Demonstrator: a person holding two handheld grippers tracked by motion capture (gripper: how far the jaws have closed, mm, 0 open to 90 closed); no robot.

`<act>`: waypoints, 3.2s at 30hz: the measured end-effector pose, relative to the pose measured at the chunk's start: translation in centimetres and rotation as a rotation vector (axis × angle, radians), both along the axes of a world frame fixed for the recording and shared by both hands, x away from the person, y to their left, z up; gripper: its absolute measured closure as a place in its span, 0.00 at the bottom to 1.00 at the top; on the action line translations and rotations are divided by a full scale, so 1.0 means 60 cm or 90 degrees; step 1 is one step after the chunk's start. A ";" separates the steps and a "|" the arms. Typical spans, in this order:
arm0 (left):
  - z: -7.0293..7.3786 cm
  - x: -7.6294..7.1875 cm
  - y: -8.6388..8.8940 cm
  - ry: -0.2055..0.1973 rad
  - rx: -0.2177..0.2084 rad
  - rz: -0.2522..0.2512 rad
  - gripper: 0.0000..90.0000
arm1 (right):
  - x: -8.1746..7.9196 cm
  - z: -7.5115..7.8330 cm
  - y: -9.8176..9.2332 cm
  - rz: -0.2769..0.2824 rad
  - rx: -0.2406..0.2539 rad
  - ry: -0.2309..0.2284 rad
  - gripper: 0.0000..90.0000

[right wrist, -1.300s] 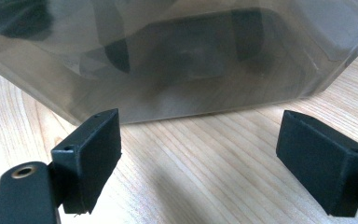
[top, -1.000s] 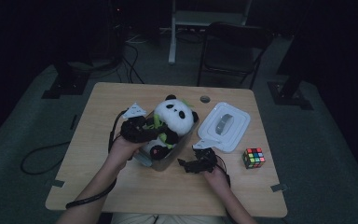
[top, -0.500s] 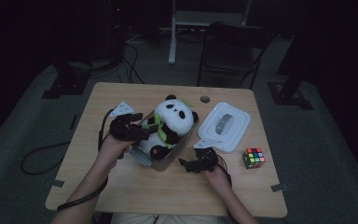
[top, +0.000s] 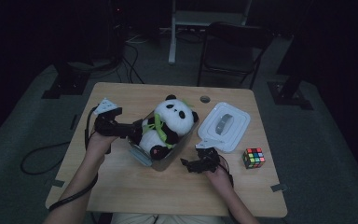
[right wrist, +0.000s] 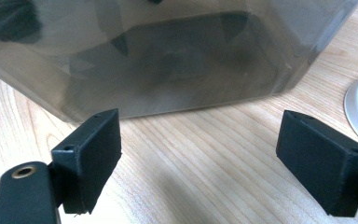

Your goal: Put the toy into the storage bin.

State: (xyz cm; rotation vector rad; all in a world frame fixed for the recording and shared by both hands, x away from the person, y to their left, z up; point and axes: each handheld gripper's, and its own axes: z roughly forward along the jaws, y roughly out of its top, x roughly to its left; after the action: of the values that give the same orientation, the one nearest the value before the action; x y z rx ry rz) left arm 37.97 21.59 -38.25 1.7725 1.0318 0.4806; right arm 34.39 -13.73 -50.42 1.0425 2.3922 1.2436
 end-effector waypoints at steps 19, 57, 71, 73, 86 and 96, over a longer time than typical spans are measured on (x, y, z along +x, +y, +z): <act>-0.120 0.088 0.048 0.065 0.016 0.121 0.01 | 0.012 0.008 0.006 -0.009 -0.003 -0.008 0.15; -0.165 0.048 -0.022 0.074 0.104 0.058 0.01 | 0.021 0.013 -0.025 -0.061 0.015 -0.008 0.15; -0.159 0.010 -0.049 0.063 0.113 0.017 0.01 | 0.016 0.013 -0.047 -0.031 -0.001 -0.025 0.22; -0.157 0.005 -0.053 0.062 0.114 0.013 0.01 | 0.016 0.014 -0.051 -0.025 0.002 -0.024 0.22; -0.157 -0.023 -0.072 0.068 0.139 0.006 0.01 | 0.013 0.015 -0.074 -0.023 0.025 -0.026 0.22; -0.155 -0.032 -0.091 0.064 0.129 -0.016 0.01 | 0.006 0.016 -0.095 -0.027 0.018 -0.026 0.22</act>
State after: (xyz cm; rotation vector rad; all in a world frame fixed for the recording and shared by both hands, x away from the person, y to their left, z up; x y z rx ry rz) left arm 36.04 16.15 -47.56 2.0047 1.0591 0.4990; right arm 34.74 -19.44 -49.46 1.0609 2.3168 1.2745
